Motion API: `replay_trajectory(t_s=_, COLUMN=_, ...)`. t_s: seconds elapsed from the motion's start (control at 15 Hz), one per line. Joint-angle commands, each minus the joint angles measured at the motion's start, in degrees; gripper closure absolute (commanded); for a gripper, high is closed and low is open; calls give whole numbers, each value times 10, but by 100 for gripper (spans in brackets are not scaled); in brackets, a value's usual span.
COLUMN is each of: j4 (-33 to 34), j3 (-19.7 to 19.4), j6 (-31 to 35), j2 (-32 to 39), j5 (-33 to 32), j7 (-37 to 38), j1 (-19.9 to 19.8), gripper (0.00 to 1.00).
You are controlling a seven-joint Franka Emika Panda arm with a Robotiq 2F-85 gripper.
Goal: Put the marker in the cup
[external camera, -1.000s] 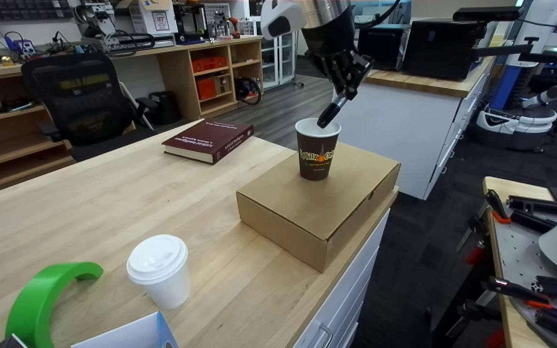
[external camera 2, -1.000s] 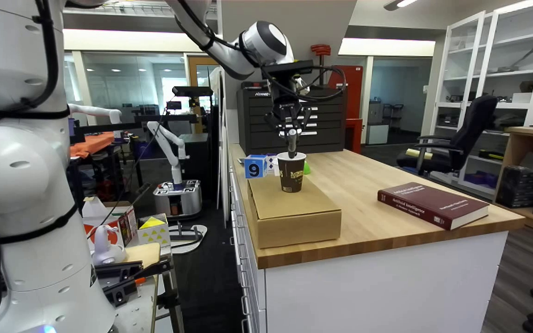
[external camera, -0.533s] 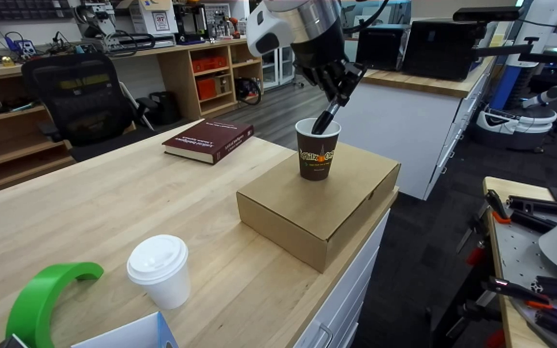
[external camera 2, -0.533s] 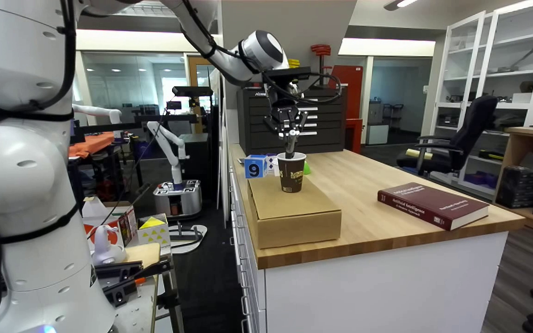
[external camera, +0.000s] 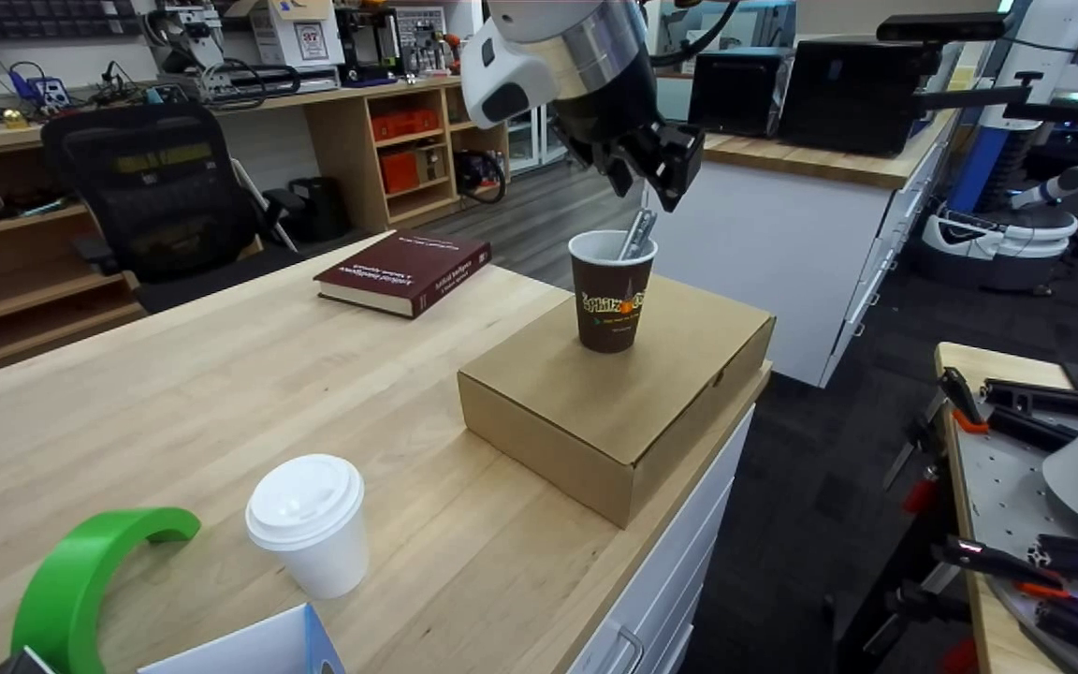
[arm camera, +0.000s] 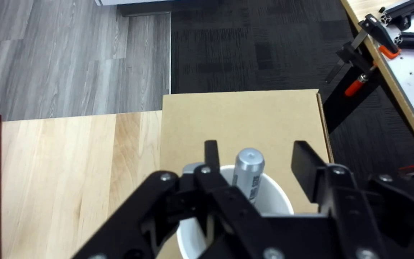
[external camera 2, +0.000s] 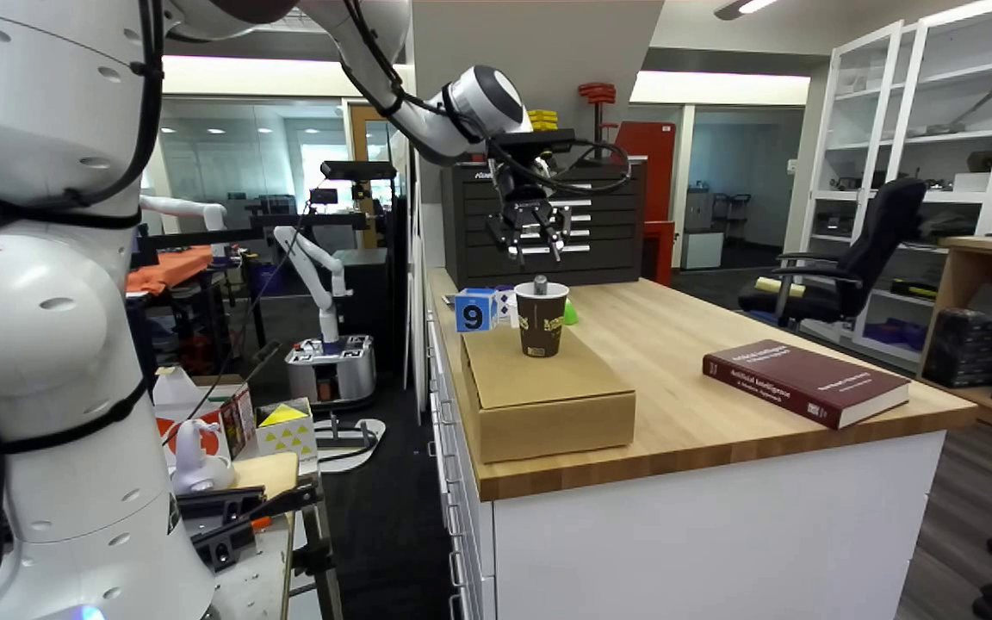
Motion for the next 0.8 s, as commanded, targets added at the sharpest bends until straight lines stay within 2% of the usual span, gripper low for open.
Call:
replay_trajectory(t_s=0.0, j4=18, j3=-1, j6=-12, j2=-10, j5=9, j7=-7, j1=-7, gripper=13)
replay_trajectory(t_s=0.07, j4=19, j3=-2, j6=-6, j2=-17, j5=20, j7=-6, j1=-12, gripper=6)
replay_trajectory(t_s=0.2, j4=22, j3=-6, j6=4, j2=-29, j5=48, j7=2, j1=-22, gripper=1)
replay_trajectory(t_s=0.33, j4=27, j3=-13, j6=6, j2=-40, j5=84, j7=27, j1=-31, gripper=0)
replay_trajectory(t_s=0.4, j4=34, j3=-9, j6=-2, j2=-15, j5=53, j7=7, j1=-18, gripper=0)
replay_trajectory(t_s=0.73, j4=37, j3=-9, j6=-2, j2=-12, j5=56, j7=6, j1=-17, gripper=0)
